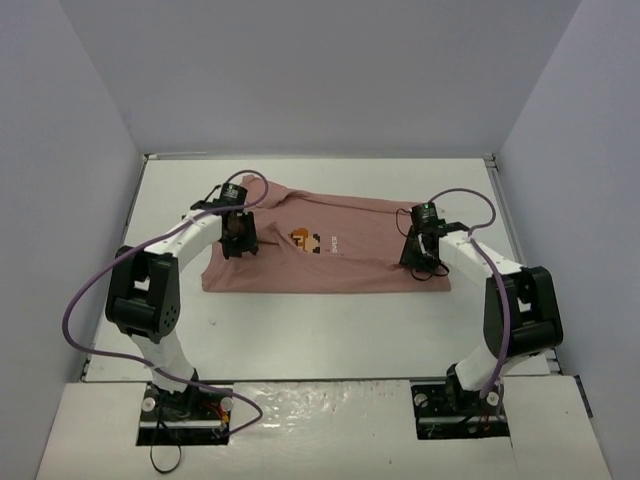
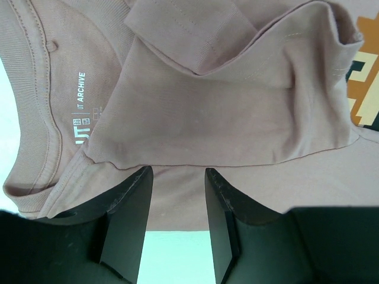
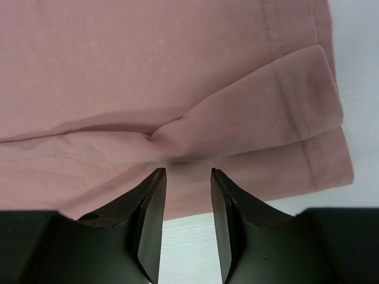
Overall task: Fold and stack the t-shirts
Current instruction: Fold the flattened tshirt in 1/3 of the way
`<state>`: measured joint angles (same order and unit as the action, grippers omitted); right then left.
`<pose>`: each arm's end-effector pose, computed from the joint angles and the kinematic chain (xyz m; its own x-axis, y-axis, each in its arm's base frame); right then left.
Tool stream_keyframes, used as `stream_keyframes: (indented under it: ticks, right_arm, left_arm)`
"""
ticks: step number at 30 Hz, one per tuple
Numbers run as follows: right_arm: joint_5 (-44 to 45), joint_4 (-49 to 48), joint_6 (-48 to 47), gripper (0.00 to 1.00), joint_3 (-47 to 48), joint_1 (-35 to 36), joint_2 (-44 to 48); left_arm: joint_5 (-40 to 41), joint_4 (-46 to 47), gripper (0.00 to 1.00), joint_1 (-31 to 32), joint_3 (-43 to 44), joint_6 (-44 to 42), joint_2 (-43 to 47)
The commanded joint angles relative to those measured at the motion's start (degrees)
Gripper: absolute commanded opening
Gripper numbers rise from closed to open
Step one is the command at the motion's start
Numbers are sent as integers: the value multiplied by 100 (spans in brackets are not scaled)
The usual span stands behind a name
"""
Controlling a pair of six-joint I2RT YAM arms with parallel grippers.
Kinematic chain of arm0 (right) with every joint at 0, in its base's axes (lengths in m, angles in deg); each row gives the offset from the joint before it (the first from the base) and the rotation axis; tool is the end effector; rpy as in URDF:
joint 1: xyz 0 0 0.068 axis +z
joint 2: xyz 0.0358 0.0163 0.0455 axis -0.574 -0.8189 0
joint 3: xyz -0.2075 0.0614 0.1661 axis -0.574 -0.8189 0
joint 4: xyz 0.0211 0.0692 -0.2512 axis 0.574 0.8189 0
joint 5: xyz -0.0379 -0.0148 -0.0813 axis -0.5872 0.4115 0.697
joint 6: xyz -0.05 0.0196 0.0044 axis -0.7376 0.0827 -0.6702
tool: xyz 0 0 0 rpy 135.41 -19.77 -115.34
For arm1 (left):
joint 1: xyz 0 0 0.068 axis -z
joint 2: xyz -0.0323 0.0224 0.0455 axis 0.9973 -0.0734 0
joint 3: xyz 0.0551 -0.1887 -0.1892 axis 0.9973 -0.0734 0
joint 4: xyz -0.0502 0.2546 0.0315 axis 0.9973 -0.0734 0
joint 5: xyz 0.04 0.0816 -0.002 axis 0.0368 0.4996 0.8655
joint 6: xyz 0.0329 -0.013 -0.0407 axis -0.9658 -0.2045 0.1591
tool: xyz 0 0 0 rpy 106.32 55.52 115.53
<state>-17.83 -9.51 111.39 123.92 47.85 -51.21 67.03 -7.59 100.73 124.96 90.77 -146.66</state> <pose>0.3140 0.0695 0.1951 -0.7660 0.3129 -0.5616 0.1981 0.9459 0.2569 0.3565 -0.0981 0.2153 -0.8711 -0.2619 -0.4155 -0.1390 0.9429 -0.3027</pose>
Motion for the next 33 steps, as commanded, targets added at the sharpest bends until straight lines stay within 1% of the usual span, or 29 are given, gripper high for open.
stream_keyframes:
  ticks: [1,10,17,22,23,27,31,33]
  right_arm:
    - [229,-37,-103,33,351,71,-271]
    - [466,-59,-253,32,903,62,-810]
    - [642,-59,-343,32,1508,37,-1310]
    - [760,-35,-503,31,1960,-132,-1656]
    - [678,-51,-512,31,2003,-166,-1624]
    - [539,-43,-546,32,2041,-236,-1020]
    - [403,-45,-359,34,1411,-263,-441]
    - [403,-63,-265,35,1004,-269,-327]
  left_arm:
    - [40,2,37,27,4,-52,52]
    - [6,30,38,35,-181,52,47]
    - [76,6,38,28,-330,-14,131]
    - [84,-31,38,26,-299,-41,203]
    - [84,-56,38,18,-265,-58,236]
    - [187,-196,38,-15,-75,-230,494]
    - [264,-209,38,-254,-116,-267,575]
    - [251,-198,38,-361,-215,-238,545]
